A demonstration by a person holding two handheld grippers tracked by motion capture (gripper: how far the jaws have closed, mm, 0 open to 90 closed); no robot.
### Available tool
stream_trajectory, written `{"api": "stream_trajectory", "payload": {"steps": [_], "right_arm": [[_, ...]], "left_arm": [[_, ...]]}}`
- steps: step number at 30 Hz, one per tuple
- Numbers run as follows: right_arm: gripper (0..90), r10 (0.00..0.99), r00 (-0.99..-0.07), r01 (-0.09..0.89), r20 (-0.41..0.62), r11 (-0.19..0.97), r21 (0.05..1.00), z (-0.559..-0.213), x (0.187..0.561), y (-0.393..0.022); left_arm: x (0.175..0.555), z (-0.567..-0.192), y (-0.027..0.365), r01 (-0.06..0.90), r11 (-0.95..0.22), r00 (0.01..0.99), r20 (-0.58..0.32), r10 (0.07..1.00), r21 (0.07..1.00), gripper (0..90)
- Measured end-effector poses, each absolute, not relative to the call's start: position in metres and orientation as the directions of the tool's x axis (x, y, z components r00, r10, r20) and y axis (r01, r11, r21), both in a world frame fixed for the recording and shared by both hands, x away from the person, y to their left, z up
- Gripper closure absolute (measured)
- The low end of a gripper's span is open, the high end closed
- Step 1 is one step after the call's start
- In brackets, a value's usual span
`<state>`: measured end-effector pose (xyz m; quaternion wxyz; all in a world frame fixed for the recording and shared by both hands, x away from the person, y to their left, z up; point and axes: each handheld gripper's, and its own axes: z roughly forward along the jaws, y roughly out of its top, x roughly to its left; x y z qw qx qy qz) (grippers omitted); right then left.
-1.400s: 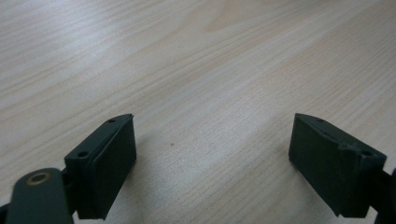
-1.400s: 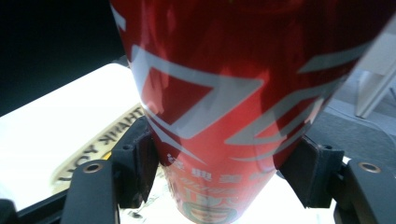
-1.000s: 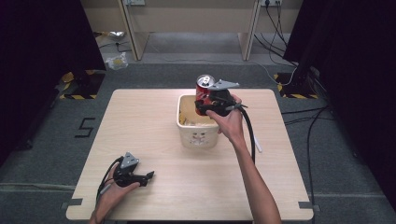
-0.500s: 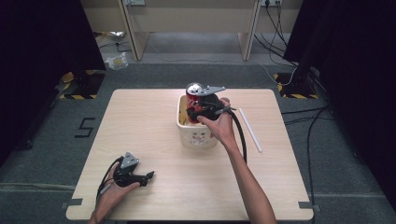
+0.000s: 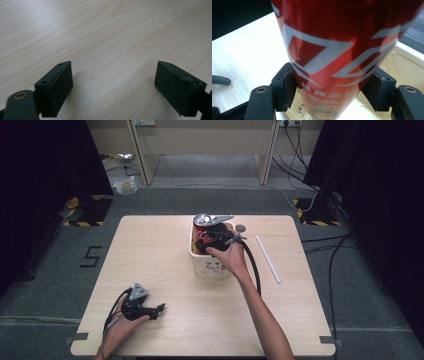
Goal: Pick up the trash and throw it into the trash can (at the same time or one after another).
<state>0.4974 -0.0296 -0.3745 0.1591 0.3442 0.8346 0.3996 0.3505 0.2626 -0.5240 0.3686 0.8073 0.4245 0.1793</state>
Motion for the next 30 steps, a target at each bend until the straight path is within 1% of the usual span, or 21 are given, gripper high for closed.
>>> {"api": "stream_trajectory", "payload": {"steps": [6, 18, 27, 30], "right_arm": [[33.7, 0.691, -0.723, 0.448, 0.008, 0.460, 0.766, -0.377, 0.497, -0.026], [32.9, 0.686, -0.726, 0.473, 0.044, 0.453, 0.756, -0.383, 0.500, -0.025], [32.4, 0.680, -0.732, 0.479, 0.036, 0.476, 0.737, -0.386, 0.500, -0.024], [32.2, 0.684, -0.728, 0.478, 0.038, 0.468, 0.743, -0.386, 0.500, -0.025]], "left_arm": [[0.350, -0.524, 0.262, 0.554, -0.367, 0.575, -0.025, 0.818, 0.747, 14.2], [0.351, -0.524, 0.263, 0.555, -0.373, 0.578, -0.022, 0.816, 0.744, 14.2], [0.351, -0.524, 0.263, 0.555, -0.373, 0.578, -0.022, 0.816, 0.744, 14.2], [0.351, -0.524, 0.263, 0.554, -0.371, 0.576, -0.022, 0.817, 0.746, 14.2]]}}
